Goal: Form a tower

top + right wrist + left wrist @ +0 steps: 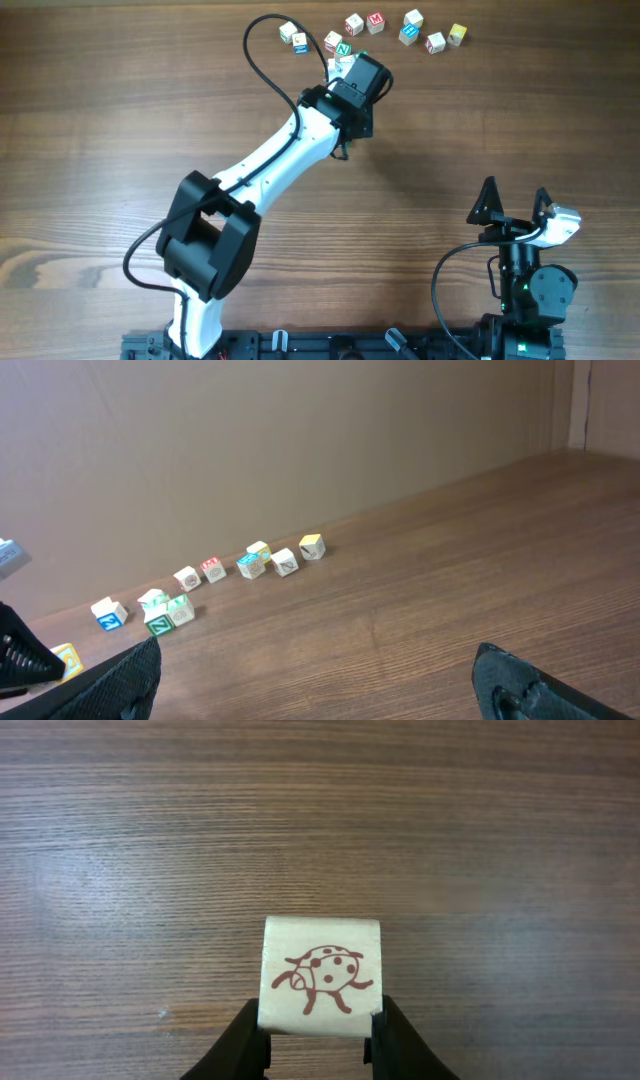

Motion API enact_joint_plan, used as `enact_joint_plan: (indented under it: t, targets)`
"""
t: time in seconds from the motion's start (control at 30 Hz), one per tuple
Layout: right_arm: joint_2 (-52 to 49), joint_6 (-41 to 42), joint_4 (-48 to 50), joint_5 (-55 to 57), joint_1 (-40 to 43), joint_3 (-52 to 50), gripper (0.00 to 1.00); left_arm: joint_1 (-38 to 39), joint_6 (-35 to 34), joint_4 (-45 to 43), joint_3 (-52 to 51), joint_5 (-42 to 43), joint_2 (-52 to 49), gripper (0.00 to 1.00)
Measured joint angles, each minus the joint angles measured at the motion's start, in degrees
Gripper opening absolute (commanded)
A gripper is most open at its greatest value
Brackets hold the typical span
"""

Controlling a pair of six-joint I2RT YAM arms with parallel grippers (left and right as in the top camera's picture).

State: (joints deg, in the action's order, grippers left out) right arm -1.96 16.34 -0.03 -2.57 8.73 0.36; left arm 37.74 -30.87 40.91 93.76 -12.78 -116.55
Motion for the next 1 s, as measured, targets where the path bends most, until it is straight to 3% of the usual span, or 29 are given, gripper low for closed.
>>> enact_joint_plan:
  t: [0.43, 0.63, 1.0]
  targets:
    - [0.0, 0.0, 0.0, 0.0, 0.0, 0.0, 1.00, 3.6, -4.7, -4.4, -2.8, -11.4, 0.0, 0.10]
    - [0.0, 0.0, 0.0, 0.0, 0.0, 0.0, 1.00, 3.6, -5.1, -9.5, -9.4, -12.5, 0.0, 0.11]
    - [0.0, 0.0, 0.0, 0.0, 0.0, 0.0, 0.99, 3.6, -5.1, -9.9, -9.7, -12.2, 0.0, 0.20]
